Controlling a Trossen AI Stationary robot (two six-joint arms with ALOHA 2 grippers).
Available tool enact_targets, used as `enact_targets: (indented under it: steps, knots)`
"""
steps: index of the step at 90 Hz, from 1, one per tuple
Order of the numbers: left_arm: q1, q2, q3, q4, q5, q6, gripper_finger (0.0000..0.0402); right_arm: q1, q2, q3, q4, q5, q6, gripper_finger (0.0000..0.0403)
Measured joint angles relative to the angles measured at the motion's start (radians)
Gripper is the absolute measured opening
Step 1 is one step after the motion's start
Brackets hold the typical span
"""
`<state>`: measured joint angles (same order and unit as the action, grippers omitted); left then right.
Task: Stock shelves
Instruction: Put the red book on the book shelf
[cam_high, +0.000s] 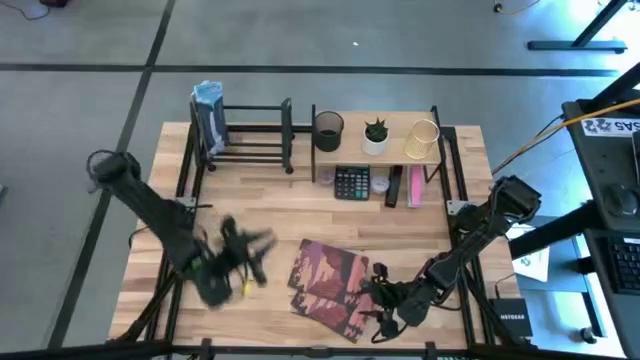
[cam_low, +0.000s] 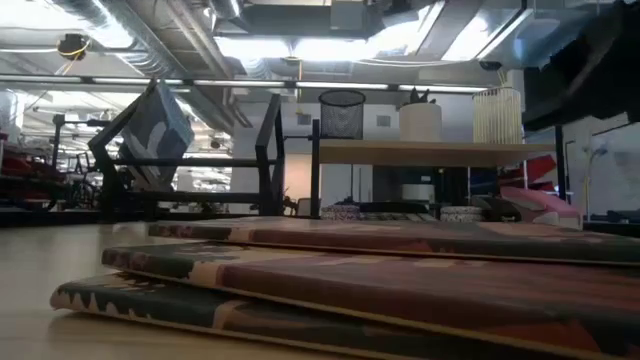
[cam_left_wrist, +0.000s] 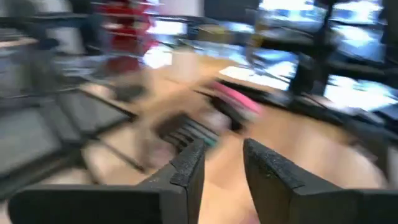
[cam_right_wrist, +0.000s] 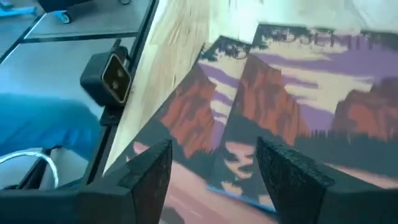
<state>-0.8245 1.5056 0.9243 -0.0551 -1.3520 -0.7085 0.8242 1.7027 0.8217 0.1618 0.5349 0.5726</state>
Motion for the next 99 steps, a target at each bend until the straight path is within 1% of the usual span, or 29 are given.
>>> enact_targets:
  steps: [10,17,29,34,42,51,60,67,73,81,90,99]
  knots:
    - [-0.046,0.146,0.000,0.205,0.029,-0.074,0.0070,0.000,0.033,0.019,-0.004,0.056,0.000,0.0218]
    - [-0.060,0.220,0.000,0.252,0.063,-0.194,0.0066,0.000,0.056,0.030,-0.006,0.076,0.015,0.0218]
    - [-0.052,0.295,-0.001,0.249,0.147,-0.517,0.0064,0.004,0.065,0.040,-0.031,0.084,0.072,0.0218]
    - [-0.042,0.321,-0.001,0.234,0.215,-0.609,0.0064,0.013,0.060,0.051,-0.078,0.084,0.103,0.0218]
    - [-0.023,0.337,-0.001,0.177,0.334,-0.792,0.0068,0.035,0.049,0.091,-0.176,0.105,0.103,0.0218]
    - [-0.011,0.346,-0.001,0.091,0.452,-0.906,0.0080,0.056,0.045,0.136,-0.285,0.181,0.102,0.0218]
    - [-0.011,0.346,-0.001,0.024,0.503,-1.027,0.0096,0.053,0.045,0.154,-0.340,0.215,0.100,0.0218]
    - [-0.011,0.346,-0.001,-0.015,0.554,-1.132,0.0112,0.039,0.045,0.152,-0.356,0.206,0.095,0.0218]
    - [-0.009,0.346,-0.001,-0.030,0.594,-1.212,0.0125,0.017,0.045,0.145,-0.355,0.165,0.067,0.0218]
    - [-0.001,0.352,-0.001,-0.004,0.634,-1.291,0.0144,-0.026,0.045,0.134,-0.365,0.100,-0.032,0.0218]
    - [0.006,0.364,-0.001,0.077,0.628,-1.334,0.0166,-0.083,0.040,0.135,-0.416,0.082,-0.128,0.0218]
    - [0.009,0.395,0.000,0.170,0.591,-1.349,0.0187,-0.138,0.037,0.136,-0.441,0.022,-0.185,0.0218]
